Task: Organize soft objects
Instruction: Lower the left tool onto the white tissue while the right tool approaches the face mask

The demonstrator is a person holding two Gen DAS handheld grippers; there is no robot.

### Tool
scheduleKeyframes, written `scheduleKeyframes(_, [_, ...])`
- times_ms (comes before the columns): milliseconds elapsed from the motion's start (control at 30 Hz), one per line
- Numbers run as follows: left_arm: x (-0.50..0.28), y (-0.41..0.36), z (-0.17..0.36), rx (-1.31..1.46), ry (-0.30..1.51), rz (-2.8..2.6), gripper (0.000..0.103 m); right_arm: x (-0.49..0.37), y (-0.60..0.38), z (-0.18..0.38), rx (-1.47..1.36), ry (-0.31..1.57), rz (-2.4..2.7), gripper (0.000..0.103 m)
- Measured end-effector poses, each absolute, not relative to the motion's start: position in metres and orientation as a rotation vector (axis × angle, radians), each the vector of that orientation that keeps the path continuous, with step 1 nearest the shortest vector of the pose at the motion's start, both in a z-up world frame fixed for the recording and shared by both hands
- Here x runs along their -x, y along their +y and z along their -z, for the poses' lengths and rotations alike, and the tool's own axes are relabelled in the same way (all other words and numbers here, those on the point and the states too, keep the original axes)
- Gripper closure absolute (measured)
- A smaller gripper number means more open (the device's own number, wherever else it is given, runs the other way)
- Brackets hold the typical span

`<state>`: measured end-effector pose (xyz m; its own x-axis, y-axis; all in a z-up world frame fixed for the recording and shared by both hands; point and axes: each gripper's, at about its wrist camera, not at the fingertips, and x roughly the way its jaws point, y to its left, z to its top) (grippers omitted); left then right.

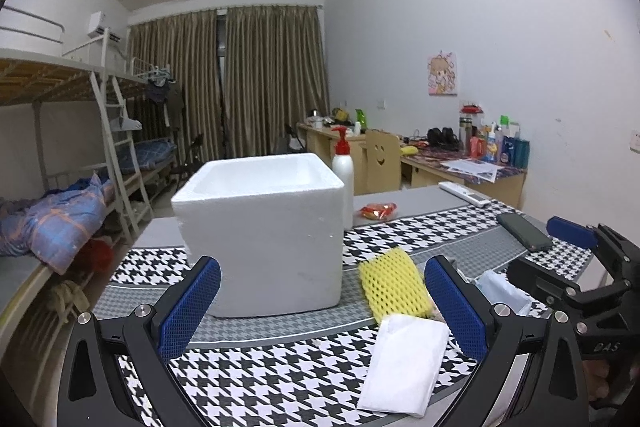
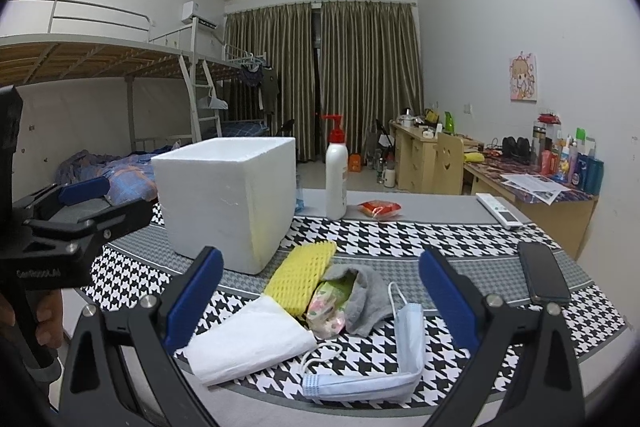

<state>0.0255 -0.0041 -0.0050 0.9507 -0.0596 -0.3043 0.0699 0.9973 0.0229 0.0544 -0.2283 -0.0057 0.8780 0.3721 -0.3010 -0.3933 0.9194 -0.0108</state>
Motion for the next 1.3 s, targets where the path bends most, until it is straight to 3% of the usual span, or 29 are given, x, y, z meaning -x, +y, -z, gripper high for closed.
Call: scheduleKeyframes(1300, [-0.066, -0.031, 0.072, -0.054, 0.610, 0.234, 0.001, -0.107, -0.230, 0.041, 0.076, 0.515, -0.324, 0.003])
